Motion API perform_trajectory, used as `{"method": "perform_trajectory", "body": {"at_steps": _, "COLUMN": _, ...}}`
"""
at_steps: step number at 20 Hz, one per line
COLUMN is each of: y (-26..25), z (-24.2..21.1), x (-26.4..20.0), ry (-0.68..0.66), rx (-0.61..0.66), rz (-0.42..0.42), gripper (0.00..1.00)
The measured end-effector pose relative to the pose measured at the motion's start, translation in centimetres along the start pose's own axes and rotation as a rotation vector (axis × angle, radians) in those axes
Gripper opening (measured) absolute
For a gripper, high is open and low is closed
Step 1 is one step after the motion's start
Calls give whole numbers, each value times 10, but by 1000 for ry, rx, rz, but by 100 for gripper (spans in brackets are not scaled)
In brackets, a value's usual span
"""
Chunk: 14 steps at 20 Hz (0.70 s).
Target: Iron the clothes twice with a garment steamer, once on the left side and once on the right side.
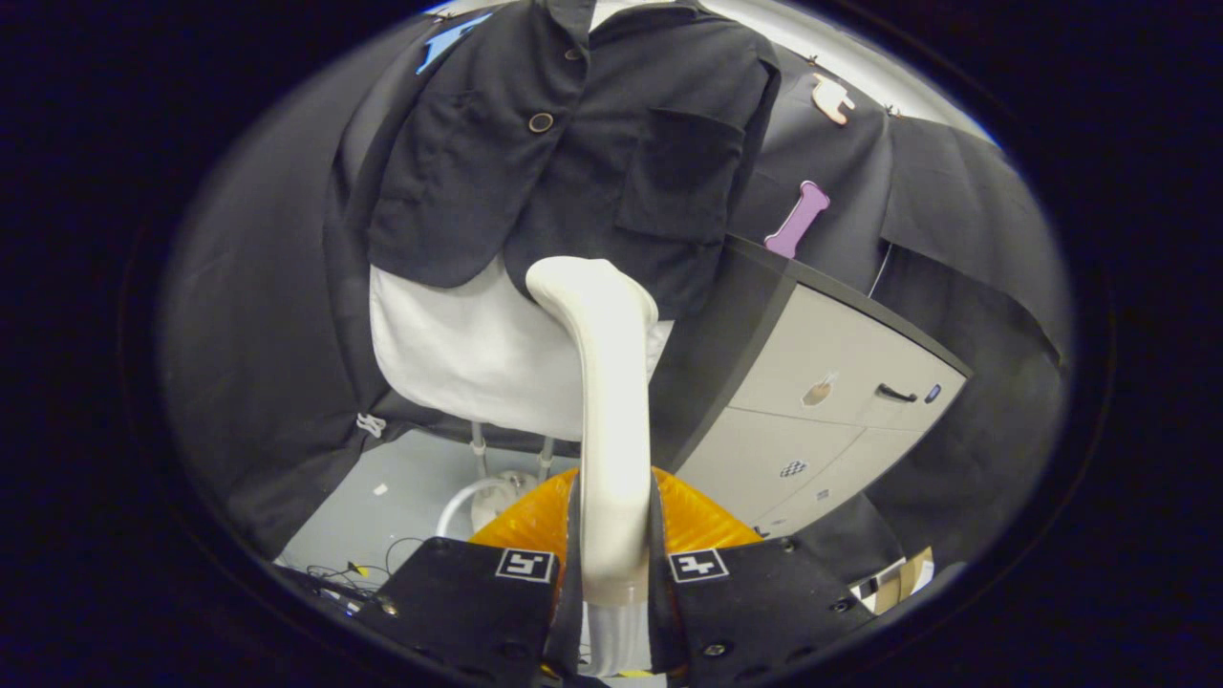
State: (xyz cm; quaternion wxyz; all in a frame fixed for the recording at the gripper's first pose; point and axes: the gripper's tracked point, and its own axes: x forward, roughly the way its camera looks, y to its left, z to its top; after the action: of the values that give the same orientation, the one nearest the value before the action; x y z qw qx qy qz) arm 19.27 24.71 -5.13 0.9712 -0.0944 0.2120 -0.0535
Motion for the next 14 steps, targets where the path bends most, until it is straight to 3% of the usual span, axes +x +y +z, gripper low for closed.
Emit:
{"method": "perform_trajectory", "body": {"at_steps": 6, "y": -3, "z": 82, "x": -68, "ry": -193, "rx": 58, "rz": 20, "gripper": 30}}
{"method": "perform_trajectory", "body": {"at_steps": 14, "y": 16, "z": 245, "x": -146, "ry": -487, "rx": 86, "rz": 78, "gripper": 30}}
